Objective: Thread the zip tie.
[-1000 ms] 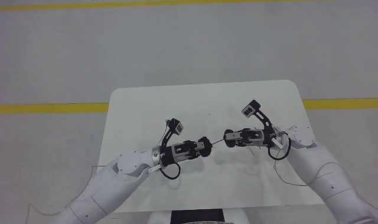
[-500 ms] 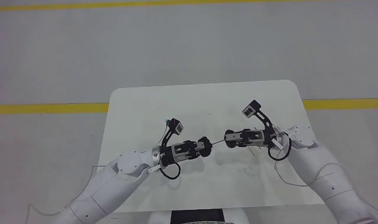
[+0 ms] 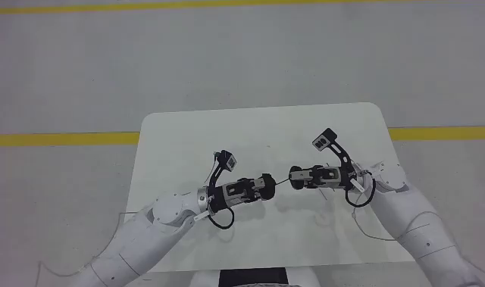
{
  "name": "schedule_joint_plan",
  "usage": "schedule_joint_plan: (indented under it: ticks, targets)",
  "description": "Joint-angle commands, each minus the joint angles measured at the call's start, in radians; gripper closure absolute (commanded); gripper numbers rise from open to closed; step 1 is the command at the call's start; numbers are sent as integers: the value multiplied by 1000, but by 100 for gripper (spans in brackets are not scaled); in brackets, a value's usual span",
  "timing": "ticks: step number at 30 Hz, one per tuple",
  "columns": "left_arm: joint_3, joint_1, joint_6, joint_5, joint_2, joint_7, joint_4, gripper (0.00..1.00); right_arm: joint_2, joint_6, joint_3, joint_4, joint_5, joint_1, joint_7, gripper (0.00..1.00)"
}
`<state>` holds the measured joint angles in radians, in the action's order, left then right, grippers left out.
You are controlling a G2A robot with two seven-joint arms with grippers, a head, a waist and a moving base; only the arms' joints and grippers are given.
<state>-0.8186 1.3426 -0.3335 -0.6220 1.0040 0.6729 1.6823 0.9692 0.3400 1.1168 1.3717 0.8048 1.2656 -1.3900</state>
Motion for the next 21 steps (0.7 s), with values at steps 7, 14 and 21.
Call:
schedule_joint_plan:
  ticks: [7,14,21]
  targets:
    - [7,-2,0,20,8,-22,3,0,8,0,3,8,-13,7,0,100]
    - [22,-14,2,27,18,-26,-5,5,23,0,-7,15,-11,6,0,100]
    - [30,-23,4,23,26,-24,-18,33,40,0,4,7,-9,10,0,100]
